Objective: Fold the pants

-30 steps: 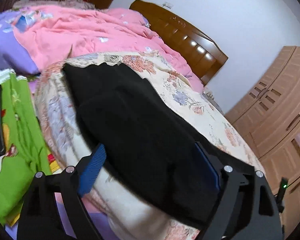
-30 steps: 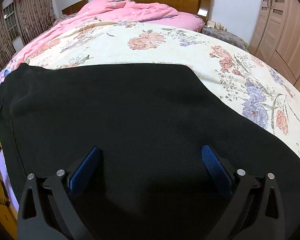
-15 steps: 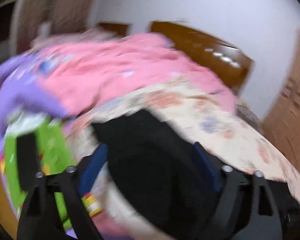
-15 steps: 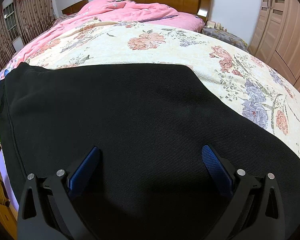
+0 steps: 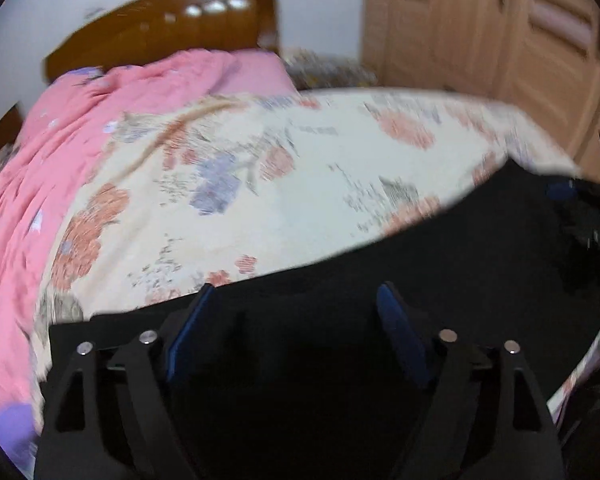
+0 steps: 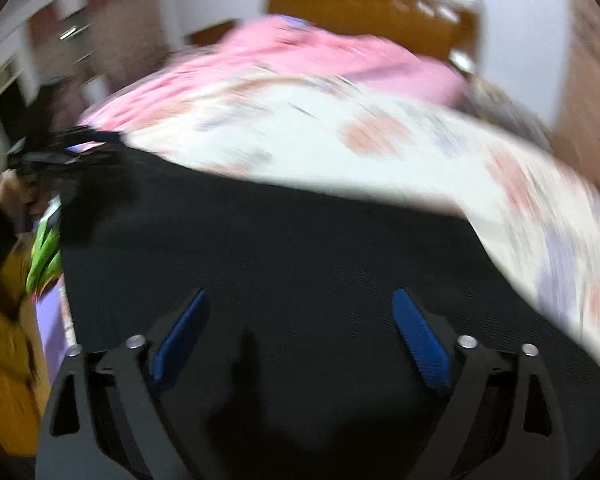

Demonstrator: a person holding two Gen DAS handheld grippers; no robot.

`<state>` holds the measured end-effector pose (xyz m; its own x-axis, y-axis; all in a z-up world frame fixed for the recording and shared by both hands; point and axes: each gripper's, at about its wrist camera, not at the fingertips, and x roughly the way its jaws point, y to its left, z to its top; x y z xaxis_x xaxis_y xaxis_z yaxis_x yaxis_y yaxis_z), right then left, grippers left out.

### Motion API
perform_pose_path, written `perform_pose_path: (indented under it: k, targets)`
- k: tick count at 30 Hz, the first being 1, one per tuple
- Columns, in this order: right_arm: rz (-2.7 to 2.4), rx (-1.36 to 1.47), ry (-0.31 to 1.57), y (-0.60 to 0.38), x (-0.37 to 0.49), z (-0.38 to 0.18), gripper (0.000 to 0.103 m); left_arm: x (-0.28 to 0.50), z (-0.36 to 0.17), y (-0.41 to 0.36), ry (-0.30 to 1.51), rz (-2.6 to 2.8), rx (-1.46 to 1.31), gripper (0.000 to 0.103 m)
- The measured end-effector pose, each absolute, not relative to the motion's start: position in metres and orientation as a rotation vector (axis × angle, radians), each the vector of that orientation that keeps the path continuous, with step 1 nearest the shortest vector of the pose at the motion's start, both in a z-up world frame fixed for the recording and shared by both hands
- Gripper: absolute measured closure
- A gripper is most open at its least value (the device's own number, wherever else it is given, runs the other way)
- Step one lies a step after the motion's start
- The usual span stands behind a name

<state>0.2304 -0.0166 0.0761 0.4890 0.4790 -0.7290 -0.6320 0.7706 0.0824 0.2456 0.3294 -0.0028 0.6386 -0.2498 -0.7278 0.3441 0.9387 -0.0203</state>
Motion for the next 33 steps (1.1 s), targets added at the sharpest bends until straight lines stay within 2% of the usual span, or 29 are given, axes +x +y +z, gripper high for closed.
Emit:
perform_pose_path:
  k: [3,5,6,7,8,12,18,21,28,30,32,33]
  targets:
    - [0.857,-0.281,0.767,0.038,0.244,0.086,0.033,0.215,0.000,0.362,0.659,-0.181,-0.052,0.015]
    - [0.976,-0.299,0.759,0.078,0.257,0.083,0.047,0.179,0.003,0.387,0.528,-0.034,-0.166,0.003]
    - [1.023,-0.296,0.778,0.096,0.265,0.079,0.052,0.150,0.001,0.405,0.424,0.013,-0.296,0.001]
    - [1.068,-0.300,0.820,0.121,0.277,0.071,0.061,0.137,-0.001,0.414,0.389,0.029,-0.370,0.002]
    - [1.079,-0.309,0.838,0.134,0.283,0.067,0.066,0.127,-0.006,0.424,0.373,0.051,-0.442,0.002]
    - [1.131,-0.321,0.869,0.183,0.302,0.056,0.071,0.110,-0.024,0.442,0.451,0.165,-0.555,0.003]
    - [1.180,-0.363,0.876,0.220,0.300,0.053,0.074,0.053,-0.040,0.441,0.320,0.278,-0.688,0.002]
    - [1.165,-0.374,0.879,0.227,0.306,0.057,0.074,0.057,-0.051,0.432,0.406,0.225,-0.666,0.002]
    - [1.149,-0.413,0.965,0.241,0.316,0.035,0.073,0.082,-0.052,0.423,0.464,0.154,-0.628,0.002]
    - [1.143,-0.409,0.954,0.240,0.315,0.037,0.080,0.086,-0.055,0.424,0.471,0.153,-0.647,0.002]
    - [1.140,-0.464,0.867,0.239,0.303,0.044,0.092,0.086,-0.056,0.424,0.470,0.146,-0.658,0.002]
    - [1.122,-0.502,0.806,0.238,0.296,0.051,0.092,0.085,-0.057,0.422,0.471,0.152,-0.651,0.002]
